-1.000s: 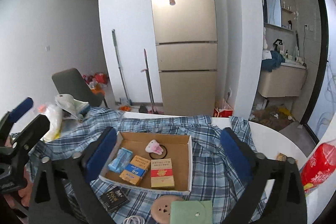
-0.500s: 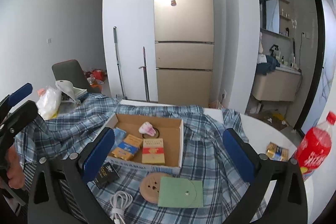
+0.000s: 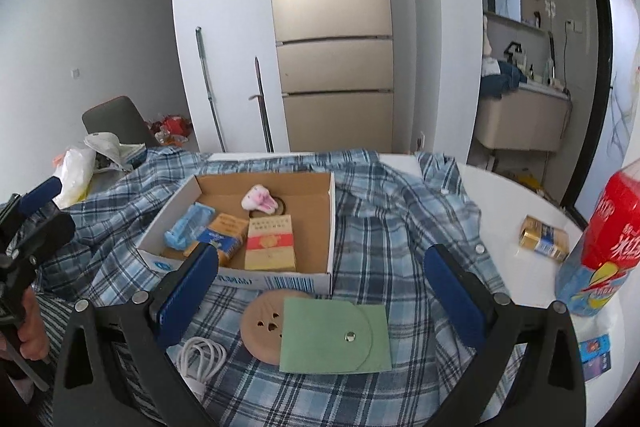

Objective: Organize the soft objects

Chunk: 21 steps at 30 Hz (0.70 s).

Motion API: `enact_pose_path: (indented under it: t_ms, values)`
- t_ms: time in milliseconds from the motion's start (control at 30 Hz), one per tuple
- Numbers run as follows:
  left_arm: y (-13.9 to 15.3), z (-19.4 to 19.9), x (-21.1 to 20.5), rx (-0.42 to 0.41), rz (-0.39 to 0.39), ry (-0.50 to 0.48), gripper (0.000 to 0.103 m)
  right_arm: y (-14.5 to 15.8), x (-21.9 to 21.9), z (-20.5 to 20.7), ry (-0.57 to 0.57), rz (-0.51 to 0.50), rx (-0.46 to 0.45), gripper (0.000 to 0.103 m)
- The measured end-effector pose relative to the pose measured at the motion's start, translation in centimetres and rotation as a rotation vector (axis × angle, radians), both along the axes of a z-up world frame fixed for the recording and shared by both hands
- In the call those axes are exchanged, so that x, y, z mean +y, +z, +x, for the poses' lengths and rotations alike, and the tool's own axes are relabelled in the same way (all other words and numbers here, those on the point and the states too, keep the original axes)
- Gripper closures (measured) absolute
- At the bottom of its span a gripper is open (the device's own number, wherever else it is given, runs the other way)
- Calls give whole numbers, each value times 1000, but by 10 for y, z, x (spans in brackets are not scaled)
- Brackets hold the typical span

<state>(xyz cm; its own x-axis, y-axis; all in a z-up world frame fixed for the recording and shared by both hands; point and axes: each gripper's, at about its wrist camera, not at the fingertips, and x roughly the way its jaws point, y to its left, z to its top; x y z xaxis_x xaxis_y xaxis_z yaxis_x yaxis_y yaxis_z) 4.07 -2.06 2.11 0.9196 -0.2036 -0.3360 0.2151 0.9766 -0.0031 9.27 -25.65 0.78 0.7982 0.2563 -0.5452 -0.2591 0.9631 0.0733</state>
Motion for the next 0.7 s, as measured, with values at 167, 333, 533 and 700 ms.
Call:
enact_pose_path:
  t_ms: [167,333,533,700]
  values:
    - [-17,8,-7,61,12,-19,0,-19,1,12,-14,-16,89,1]
    - [-26,14,-14,108,44,-26,0,-39,-1,24,-19,-26,201,1]
    - [-39,28,-11,199,23,-34,0,-53,-2,33,-15,-29,292,1]
    - [-52,40,-6,316,24,-22,0,-66,-3,41,-26,-25,371,1]
